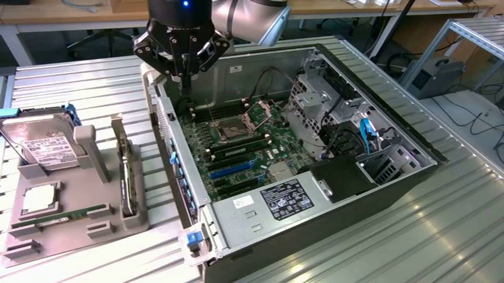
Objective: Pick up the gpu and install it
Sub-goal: 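Reach for the gpu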
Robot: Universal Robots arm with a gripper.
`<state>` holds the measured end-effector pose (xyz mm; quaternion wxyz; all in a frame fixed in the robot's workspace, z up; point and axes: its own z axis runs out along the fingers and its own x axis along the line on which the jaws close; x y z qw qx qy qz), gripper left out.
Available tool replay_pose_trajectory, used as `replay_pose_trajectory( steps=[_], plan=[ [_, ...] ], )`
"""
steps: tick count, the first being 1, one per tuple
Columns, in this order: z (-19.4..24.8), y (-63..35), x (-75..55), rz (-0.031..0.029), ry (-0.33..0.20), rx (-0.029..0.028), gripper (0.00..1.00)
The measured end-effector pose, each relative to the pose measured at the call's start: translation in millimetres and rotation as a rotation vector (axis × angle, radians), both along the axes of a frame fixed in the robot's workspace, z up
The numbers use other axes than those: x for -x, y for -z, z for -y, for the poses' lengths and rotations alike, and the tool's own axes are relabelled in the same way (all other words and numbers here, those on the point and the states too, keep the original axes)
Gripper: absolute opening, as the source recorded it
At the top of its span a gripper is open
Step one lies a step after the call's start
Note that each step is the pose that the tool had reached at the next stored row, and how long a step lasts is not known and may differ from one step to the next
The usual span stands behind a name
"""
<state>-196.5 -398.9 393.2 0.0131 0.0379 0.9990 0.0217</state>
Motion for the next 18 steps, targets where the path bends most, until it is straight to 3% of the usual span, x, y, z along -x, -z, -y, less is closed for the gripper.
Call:
replay_pose_trajectory(
  steps=[18],
  plan=[
    [0.0, 0.2, 4.6, 0.0, 0.0, 0.0, 0.11]
  ],
)
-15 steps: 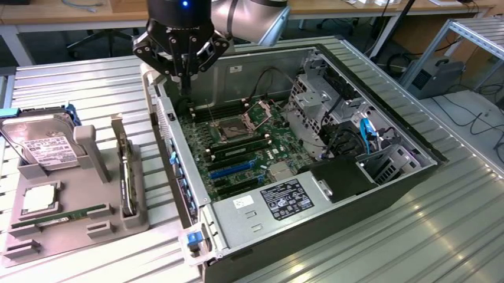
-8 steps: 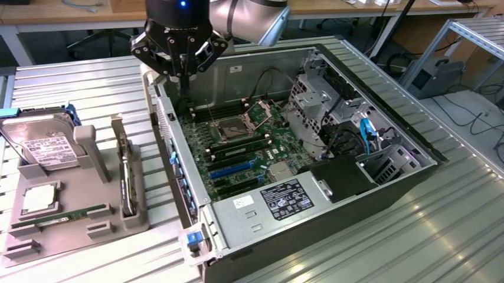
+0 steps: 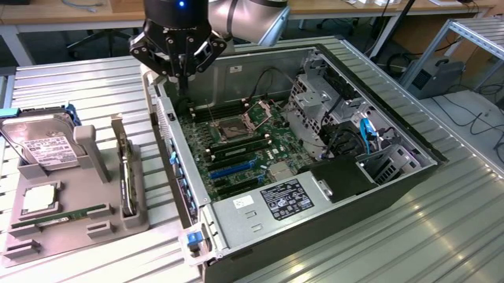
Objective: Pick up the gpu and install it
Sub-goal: 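Reach for the gpu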
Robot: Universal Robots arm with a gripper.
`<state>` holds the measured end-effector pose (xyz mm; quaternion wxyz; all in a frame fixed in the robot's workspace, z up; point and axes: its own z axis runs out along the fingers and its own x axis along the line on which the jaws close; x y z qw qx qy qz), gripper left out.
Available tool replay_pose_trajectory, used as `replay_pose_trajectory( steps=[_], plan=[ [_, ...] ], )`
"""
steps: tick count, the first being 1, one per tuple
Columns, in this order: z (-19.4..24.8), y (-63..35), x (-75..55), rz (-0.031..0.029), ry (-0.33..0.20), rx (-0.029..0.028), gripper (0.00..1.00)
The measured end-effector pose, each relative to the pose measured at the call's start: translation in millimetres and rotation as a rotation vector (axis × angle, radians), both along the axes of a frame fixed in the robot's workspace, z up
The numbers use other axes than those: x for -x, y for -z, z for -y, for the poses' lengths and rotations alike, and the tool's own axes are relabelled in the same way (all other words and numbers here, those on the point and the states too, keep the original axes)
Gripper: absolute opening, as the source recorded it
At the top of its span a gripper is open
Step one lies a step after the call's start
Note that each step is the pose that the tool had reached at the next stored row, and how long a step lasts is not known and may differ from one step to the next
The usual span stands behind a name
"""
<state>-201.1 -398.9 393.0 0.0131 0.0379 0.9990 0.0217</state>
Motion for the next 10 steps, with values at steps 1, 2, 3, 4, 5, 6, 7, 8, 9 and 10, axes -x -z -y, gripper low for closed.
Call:
replay_pose_trajectory(
  steps=[1, 2, 3, 4, 5, 6, 7, 8, 9, 10],
  plan=[
    [0.0, 0.0, 0.3, 0.0001, 0.0, 0.0, 0.11],
    [0.0, 0.1, 0.5, 0.0001, 0.0, 0.0, 0.11],
    [0.0, 0.1, 0.7, 0.0, 0.0, 0.0, 0.11],
    [0.0, 0.1, 1.0, 0.0001, 0.0, 0.0, 0.11],
    [0.0, 0.1, 1.2, 0.0, 0.0, 0.0, 0.11],
    [0.0, 0.1, 1.3, 0.0, 0.0, 0.0, 0.11],
    [0.0, 0.1, 1.6, 0.0, 0.0, 0.0, 0.11],
    [0.0, 0.1, 1.8, 0.0, 0.0, 0.0, 0.11],
    [0.0, 0.1, 2.1, 0.0, 0.0, 0.0001, 0.11],
    [0.0, 0.1, 2.4, 0.0, 0.0, 0.0, 0.11]
  ],
)
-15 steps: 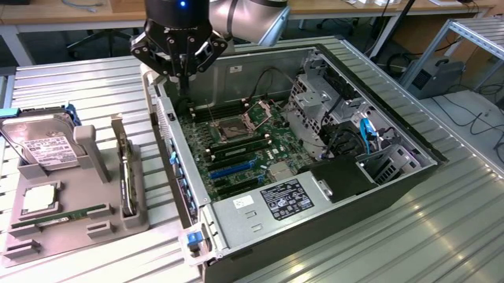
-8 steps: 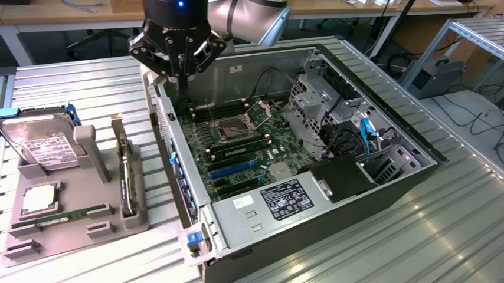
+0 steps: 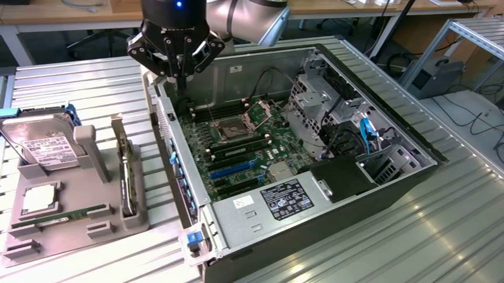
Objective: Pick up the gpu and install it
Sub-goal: 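Reach for the gpu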
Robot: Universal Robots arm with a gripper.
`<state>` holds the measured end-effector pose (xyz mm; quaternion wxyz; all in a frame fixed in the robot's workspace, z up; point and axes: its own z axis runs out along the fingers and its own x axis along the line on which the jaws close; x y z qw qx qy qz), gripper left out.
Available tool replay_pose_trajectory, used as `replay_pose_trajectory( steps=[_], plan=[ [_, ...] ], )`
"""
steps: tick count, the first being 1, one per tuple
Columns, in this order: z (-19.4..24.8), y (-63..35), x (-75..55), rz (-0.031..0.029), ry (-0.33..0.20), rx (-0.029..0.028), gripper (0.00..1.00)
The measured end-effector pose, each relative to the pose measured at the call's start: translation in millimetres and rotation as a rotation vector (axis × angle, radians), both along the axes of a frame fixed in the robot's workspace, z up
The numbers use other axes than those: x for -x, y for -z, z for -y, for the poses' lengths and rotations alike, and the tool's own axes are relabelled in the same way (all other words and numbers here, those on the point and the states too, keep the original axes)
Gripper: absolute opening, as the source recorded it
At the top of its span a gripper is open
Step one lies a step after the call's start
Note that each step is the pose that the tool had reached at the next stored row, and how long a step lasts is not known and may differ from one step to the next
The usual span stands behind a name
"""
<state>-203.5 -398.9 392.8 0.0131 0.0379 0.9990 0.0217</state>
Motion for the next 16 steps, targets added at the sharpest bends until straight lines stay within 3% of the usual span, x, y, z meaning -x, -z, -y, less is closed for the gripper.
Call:
replay_pose_trajectory(
  steps=[16],
  plan=[
    [0.0, 0.3, 5.6, 0.0, 0.0, 0.0, 0.11]
  ],
)
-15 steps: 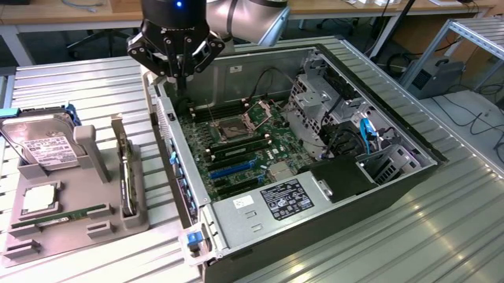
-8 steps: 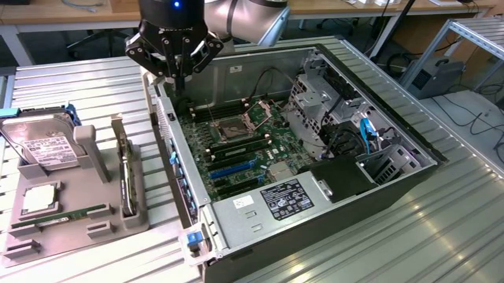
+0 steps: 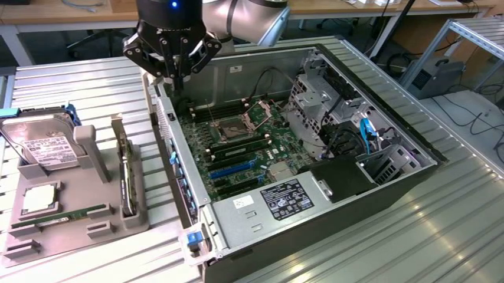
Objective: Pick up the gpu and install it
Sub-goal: 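Reach for the gpu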
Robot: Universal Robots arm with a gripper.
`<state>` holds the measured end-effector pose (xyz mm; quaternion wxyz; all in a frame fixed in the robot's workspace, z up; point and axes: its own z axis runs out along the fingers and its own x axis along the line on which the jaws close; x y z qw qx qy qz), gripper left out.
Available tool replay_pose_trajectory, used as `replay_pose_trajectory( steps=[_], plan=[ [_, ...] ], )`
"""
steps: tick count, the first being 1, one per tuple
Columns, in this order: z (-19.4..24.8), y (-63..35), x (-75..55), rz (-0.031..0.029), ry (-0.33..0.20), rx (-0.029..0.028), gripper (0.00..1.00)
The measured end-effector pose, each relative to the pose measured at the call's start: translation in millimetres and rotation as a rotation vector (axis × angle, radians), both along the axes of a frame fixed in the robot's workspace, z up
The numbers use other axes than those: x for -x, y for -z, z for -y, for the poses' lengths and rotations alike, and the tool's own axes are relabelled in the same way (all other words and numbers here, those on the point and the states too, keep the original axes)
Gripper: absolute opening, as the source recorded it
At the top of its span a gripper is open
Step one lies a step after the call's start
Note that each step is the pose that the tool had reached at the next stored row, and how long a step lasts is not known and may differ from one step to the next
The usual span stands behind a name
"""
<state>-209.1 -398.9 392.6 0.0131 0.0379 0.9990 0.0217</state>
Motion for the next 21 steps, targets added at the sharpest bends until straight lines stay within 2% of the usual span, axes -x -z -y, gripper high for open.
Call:
replay_pose_trajectory(
  steps=[21],
  plan=[
    [0.0, 0.3, 7.7, 0.0, 0.0, 0.0, 0.11]
  ],
)
